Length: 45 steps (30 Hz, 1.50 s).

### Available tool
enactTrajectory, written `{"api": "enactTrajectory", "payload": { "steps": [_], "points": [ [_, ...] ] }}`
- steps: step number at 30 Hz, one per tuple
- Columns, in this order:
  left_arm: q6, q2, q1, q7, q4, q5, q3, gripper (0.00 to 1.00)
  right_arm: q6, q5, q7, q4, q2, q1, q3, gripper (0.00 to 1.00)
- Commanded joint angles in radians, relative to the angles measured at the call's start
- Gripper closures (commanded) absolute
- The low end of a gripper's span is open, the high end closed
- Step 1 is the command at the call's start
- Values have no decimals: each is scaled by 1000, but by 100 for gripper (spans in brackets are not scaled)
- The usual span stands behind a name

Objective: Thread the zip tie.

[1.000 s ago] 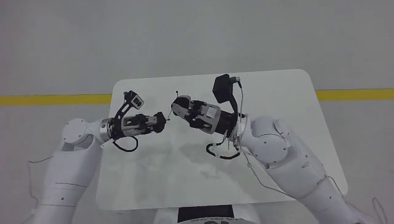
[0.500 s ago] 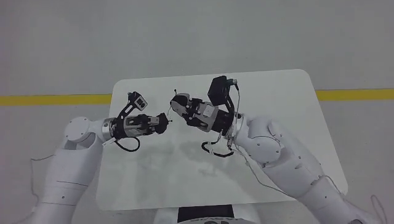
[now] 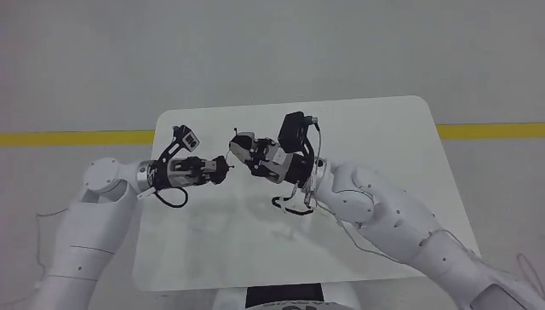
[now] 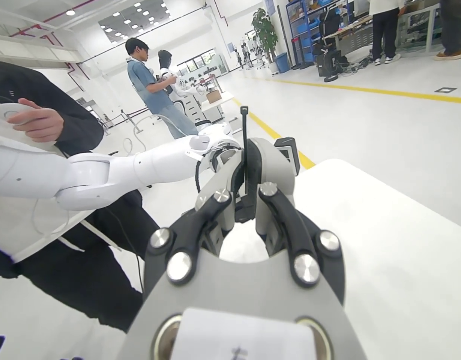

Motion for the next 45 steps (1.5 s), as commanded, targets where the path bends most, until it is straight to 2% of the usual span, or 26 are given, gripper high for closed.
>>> {"api": "enactTrajectory", "payload": {
  "steps": [1, 6, 8, 13, 18, 22, 32, 35, 38, 45],
  "points": [
    [0, 0, 0, 0, 0, 1, 0, 100, 0, -1, 1, -1, -1, -1, 1, 100],
    [0, 0, 0, 0, 0, 1, 0, 100, 0, -1, 1, -1, -1, -1, 1, 100],
    [4, -1, 3, 23, -7, 2, 6, 100, 0, -1, 1, -1, -1, -1, 1, 100],
    [23, 9, -2, 0, -2, -5, -5, 100, 0, -47, -33, 3, -1, -10, 2, 100],
    [23, 23, -14, 0, 8, -8, -1, 100, 0, -80, -119, 26, 7, 15, -43, 100],
    [23, 36, -22, 0, 15, -20, 10, 100, 0, -80, -186, 53, 19, 57, -99, 100],
    [15, 65, -46, 0, 32, -45, 38, 100, 0, -94, -375, 149, 61, 215, -285, 100],
    [9, 73, -51, 0, 36, -53, 45, 100, 0, -90, -462, 170, 75, 260, -340, 100],
    [-10, 79, -57, 0, 32, -32, 52, 100, 0, -90, -462, 170, 75, 260, -340, 100],
    [-10, 79, -57, 0, 32, -32, 52, 100, 0, -90, -462, 170, 75, 260, -340, 100]
  ]
}}
